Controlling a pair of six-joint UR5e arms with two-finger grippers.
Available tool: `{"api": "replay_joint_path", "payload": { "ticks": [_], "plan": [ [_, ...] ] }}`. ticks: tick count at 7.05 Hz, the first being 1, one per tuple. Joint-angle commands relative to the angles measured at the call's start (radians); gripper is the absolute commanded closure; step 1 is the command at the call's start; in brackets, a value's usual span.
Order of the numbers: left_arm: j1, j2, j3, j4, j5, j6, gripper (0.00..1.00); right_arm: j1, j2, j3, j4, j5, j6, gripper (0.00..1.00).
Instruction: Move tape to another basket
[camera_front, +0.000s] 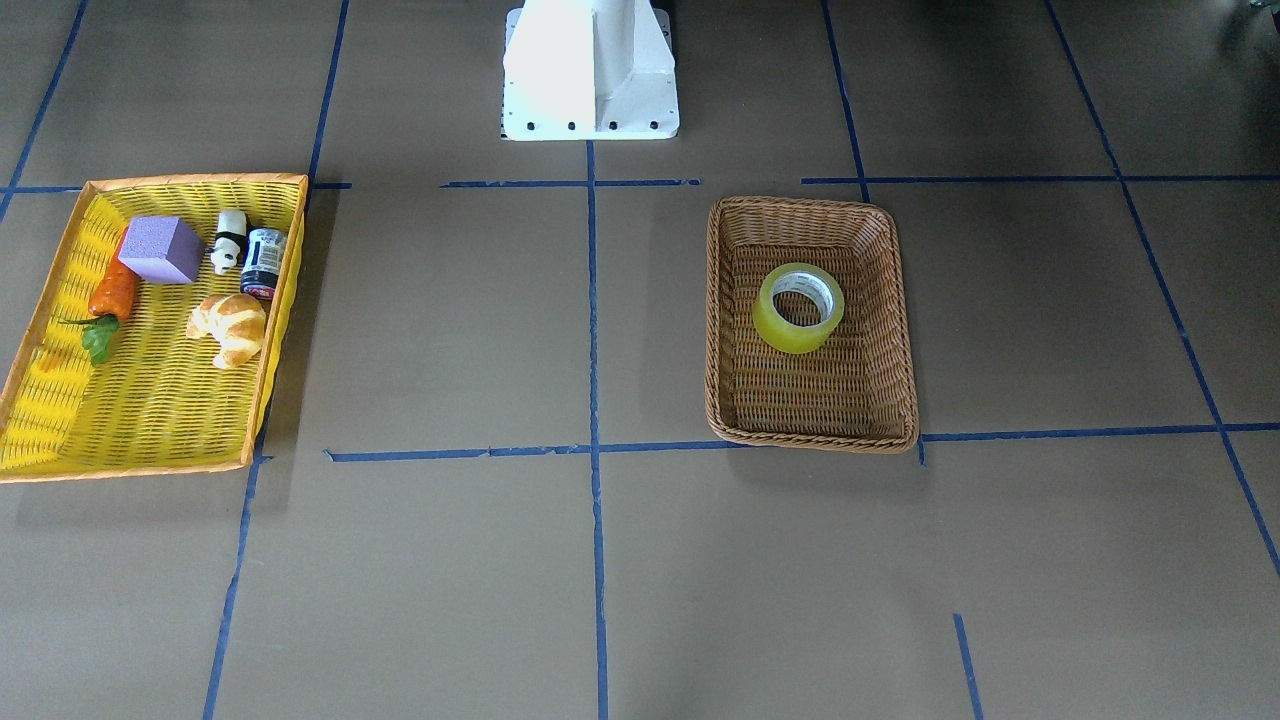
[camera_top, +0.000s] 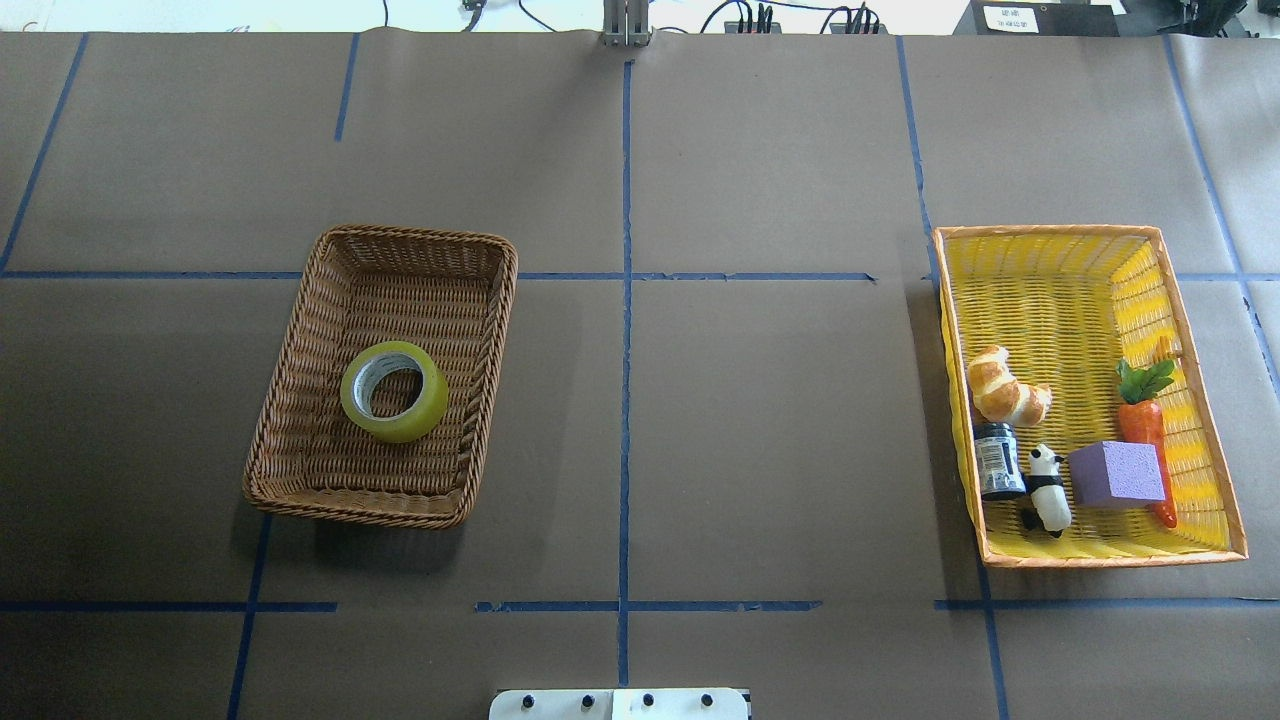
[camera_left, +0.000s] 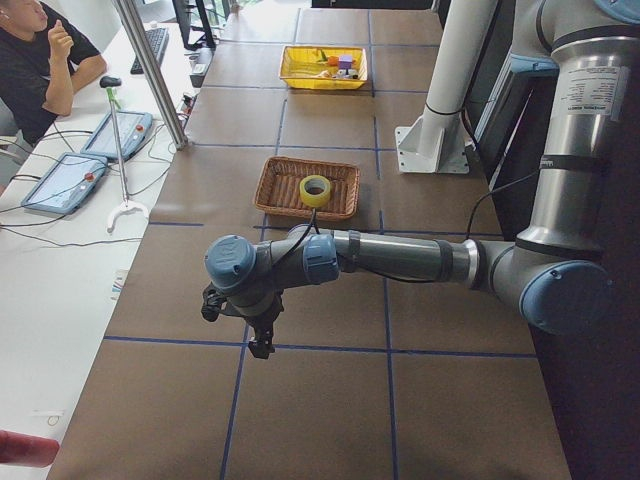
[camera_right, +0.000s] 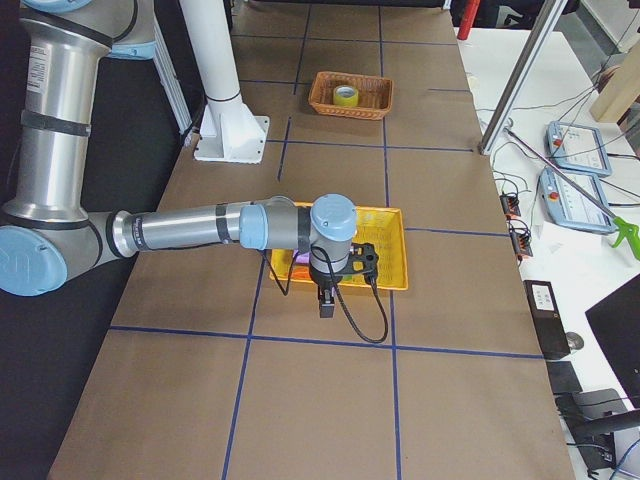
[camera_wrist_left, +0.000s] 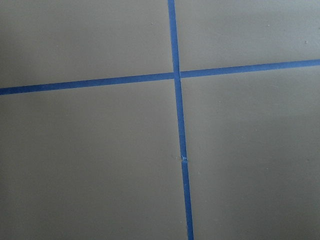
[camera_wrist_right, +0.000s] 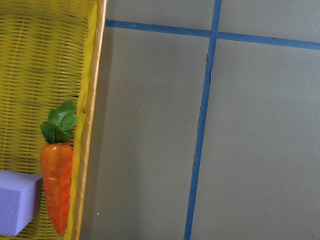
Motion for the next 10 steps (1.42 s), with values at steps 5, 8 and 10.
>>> {"api": "replay_joint_path", "payload": {
  "ticks": [5, 8, 10],
  "plan": [
    [-0.004, 0.002, -0.007, -0.009, 0.034, -0.002, 0.0, 0.0, 0.003, -0.018, -0.001, 0.002, 0.002, 0.0],
    [-0.006, 0.0, -0.012, -0.009, 0.036, -0.001, 0.0, -0.001, 0.046, -0.033, -0.004, 0.004, 0.01, 0.0],
    [-0.004, -0.011, -0.014, -0.009, 0.034, -0.003, 0.0, -0.001, 0.077, -0.078, -0.001, 0.001, 0.01, 0.0]
  ]
}}
